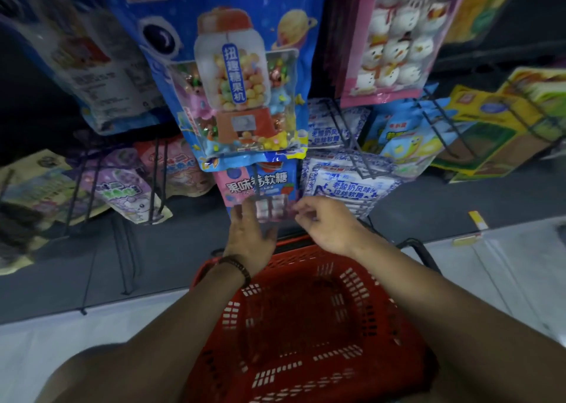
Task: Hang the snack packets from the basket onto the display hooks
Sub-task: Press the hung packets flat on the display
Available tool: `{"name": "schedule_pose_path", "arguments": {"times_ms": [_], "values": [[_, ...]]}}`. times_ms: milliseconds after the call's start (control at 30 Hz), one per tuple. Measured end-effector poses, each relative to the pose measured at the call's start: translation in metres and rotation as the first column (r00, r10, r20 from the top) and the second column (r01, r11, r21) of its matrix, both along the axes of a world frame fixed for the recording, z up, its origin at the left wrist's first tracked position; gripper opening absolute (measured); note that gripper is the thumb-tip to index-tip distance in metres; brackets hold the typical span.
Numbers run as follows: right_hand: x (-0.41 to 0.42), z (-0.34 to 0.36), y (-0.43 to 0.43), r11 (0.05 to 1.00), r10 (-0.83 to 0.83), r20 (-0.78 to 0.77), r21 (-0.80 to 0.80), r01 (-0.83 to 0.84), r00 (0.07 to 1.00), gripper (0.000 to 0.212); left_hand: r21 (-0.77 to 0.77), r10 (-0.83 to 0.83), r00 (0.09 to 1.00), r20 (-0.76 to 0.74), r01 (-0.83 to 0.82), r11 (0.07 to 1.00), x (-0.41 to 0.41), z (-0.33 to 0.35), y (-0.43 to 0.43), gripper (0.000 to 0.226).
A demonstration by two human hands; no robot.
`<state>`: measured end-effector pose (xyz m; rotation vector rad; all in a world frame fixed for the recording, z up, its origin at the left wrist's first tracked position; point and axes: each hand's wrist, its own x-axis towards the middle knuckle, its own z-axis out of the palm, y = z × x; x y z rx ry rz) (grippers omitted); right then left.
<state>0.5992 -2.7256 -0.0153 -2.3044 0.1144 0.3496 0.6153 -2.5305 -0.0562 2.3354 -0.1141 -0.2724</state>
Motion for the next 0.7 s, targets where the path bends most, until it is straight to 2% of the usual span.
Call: {"name": "schedule_pose_path", "arguments": {"times_ms": [100, 167, 233, 300, 433, 533, 700], "values": [[-0.025, 0.006, -0.039, 0.994, 0.034, -0.036, -0.1, -0.037, 0.999, 0.017, 0.079, -0.237, 0.969, 0.068, 0.232, 0.97, -0.02, 0.012, -0.02, 0.049], [-0.04, 0.007, -0.065, 0.976, -0.017, 0.025, -0.217, 0.022, 1.0, 0.021, 0.128, -0.379, 0.919, 0.104, 0.366, 0.922, -0.027, 0.02, -0.039, 0.048], [-0.048, 0.009, -0.085, 0.967, -0.111, 0.106, -0.218, 0.132, 0.988, 0.028, 0.183, -0.431, 0.897, 0.093, 0.41, 0.893, -0.029, 0.03, -0.063, 0.054], [-0.047, 0.01, -0.096, 0.963, -0.183, 0.174, -0.167, 0.212, 0.968, 0.032, 0.211, -0.43, 0.899, 0.08, 0.407, 0.889, -0.027, 0.04, -0.085, 0.057], [-0.039, 0.006, -0.099, 0.963, -0.229, 0.166, -0.104, 0.248, 0.959, 0.054, 0.272, -0.382, 0.922, 0.061, 0.353, 0.895, -0.013, 0.052, -0.115, 0.067], [-0.027, 0.003, -0.102, 0.946, -0.3, 0.165, -0.076, 0.315, 0.94, 0.056, 0.304, -0.332, 0.943, 0.005, 0.315, 0.899, -0.003, 0.056, -0.128, 0.082], [-0.008, 0.001, -0.105, 0.961, -0.272, 0.111, 0.072, 0.266, 0.956, 0.074, 0.42, -0.256, 0.967, 0.004, 0.231, 0.878, 0.013, 0.057, -0.145, 0.092]]}}
